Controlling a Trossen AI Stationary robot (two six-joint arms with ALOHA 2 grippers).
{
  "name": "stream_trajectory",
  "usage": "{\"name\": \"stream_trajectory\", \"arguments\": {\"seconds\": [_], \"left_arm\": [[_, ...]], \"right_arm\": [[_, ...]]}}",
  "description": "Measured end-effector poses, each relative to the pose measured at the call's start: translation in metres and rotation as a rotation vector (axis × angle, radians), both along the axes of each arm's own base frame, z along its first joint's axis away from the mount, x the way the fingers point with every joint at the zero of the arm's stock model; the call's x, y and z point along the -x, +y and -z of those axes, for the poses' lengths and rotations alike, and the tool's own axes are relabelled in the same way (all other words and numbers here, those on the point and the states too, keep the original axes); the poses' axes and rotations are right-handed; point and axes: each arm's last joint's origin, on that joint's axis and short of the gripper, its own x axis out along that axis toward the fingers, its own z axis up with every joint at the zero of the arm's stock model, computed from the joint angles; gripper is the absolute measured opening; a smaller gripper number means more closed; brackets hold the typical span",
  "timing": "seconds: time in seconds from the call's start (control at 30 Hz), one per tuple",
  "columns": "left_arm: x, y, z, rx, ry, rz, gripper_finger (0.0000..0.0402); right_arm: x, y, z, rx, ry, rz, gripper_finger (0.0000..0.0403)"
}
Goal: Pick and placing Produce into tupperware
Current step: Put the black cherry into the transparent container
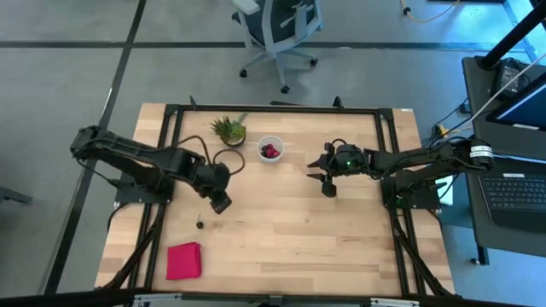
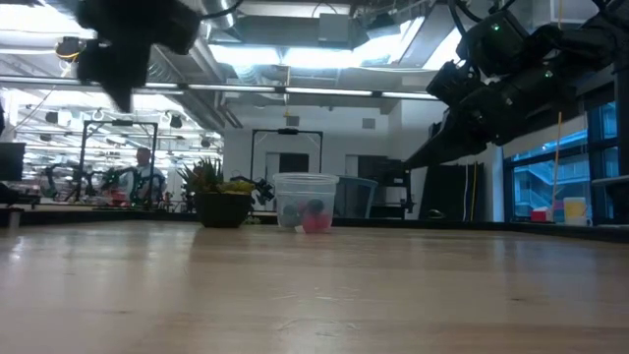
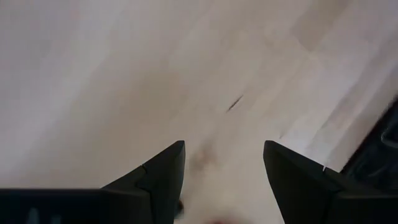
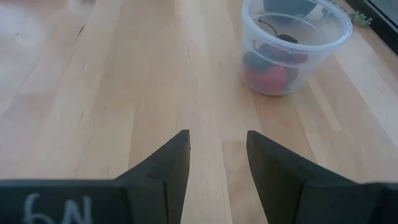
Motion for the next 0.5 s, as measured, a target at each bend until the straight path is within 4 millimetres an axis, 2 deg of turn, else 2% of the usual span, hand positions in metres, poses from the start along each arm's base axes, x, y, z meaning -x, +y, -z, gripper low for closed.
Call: {"name": "stream_trajectory", "arguments": {"seconds": [0.27,0.5], "left_arm": [[0.010,-0.016,0.008,0.065,0.157,-0.313,0.0209],[0.010,-0.026,0.036,0.163,0.378,-0.428,0.0209]], "right_arm": [[0.000,0.000,0.000,0.000,0.000,0.000,0.0161],[0.000,0.000,0.000,-0.008,0.000,0.005,0.0161]]}}
